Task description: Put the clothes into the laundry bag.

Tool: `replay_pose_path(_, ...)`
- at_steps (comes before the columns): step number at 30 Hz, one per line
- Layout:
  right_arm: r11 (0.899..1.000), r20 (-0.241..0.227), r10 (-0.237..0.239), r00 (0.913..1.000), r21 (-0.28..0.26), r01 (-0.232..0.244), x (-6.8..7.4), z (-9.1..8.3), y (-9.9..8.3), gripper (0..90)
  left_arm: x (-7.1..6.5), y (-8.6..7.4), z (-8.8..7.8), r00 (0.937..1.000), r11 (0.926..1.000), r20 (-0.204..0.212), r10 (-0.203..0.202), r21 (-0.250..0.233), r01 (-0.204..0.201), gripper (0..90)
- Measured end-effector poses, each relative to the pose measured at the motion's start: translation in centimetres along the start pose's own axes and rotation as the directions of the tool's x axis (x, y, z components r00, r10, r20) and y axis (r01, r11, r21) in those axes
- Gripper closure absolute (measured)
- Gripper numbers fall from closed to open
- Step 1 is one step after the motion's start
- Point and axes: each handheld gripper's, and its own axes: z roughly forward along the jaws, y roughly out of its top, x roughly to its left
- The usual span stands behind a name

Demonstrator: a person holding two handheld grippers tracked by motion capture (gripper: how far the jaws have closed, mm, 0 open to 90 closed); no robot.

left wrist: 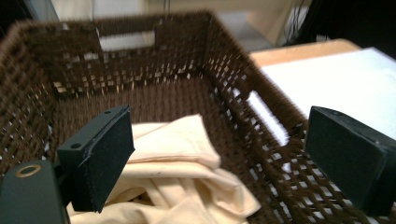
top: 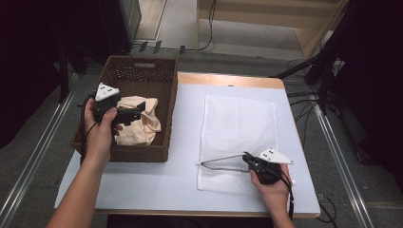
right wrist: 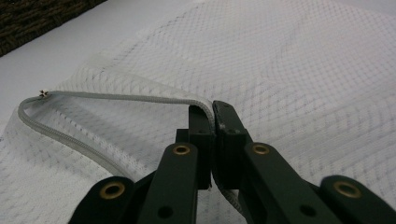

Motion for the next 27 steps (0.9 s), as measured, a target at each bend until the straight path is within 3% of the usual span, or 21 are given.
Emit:
replay_pose_path(2, 1.000, 0.000, -0.002, 1.0000, 0.000, 0.002, 0.0, 0.0, 0.0, 88.1, 1.0, 0.1, 1.3, 0.9998, 0.9991, 0.004, -0.020, 0.038, 0.019, 8.6)
replay_pose_path(4, 1.000, -0.001, -0.001, 1.0000, -0.001, 0.001, 0.0, 0.0, 0.0, 88.1, 2.0, 0.0, 3.0, 0.9997, 0.9985, -0.021, -0.011, 0.054, 0.012, 8.8)
replay_pose_path(7, 1.000, -0.002, -0.002, 1.0000, -0.002, 0.002, -0.1, 0.0, 0.0, 88.1, 3.0, -0.4, 4.8, 0.9984, 0.9930, -0.055, -0.010, 0.117, 0.017, 9.2)
replay_pose_path(13, 1.000, -0.004, -0.004, 1.0000, 0.003, 0.004, -0.2, 0.0, 0.0, 88.1, 4.1, -1.2, 7.3, 0.9968, 0.9770, -0.076, -0.026, 0.209, 0.041, 9.5)
replay_pose_path(16, 1.000, -0.003, -0.005, 1.0000, 0.003, 0.005, -0.2, 0.0, -0.1, 88.2, 4.0, -1.5, 8.1, 0.9976, 0.9642, -0.060, -0.036, 0.260, 0.051, 9.6)
replay_pose_path(20, 1.000, 0.000, -0.006, 1.0000, 0.004, 0.006, -0.1, 0.0, -0.1, 88.2, 3.5, -2.0, 9.0, 0.9981, 0.9413, -0.061, -0.005, 0.337, 0.026, 9.8)
replay_pose_path(25, 1.000, 0.002, -0.008, 1.0000, 0.004, 0.008, -0.1, 0.1, -0.1, 88.2, 3.2, -2.6, 9.8, 0.9965, 0.9055, -0.076, 0.036, 0.424, -0.001, 9.7)
replay_pose_path(27, 1.000, 0.003, -0.008, 1.0000, 0.004, 0.008, -0.1, 0.1, -0.1, 88.2, 2.9, -2.8, 10.4, 0.9947, 0.8781, -0.080, 0.065, 0.478, -0.019, 9.0)
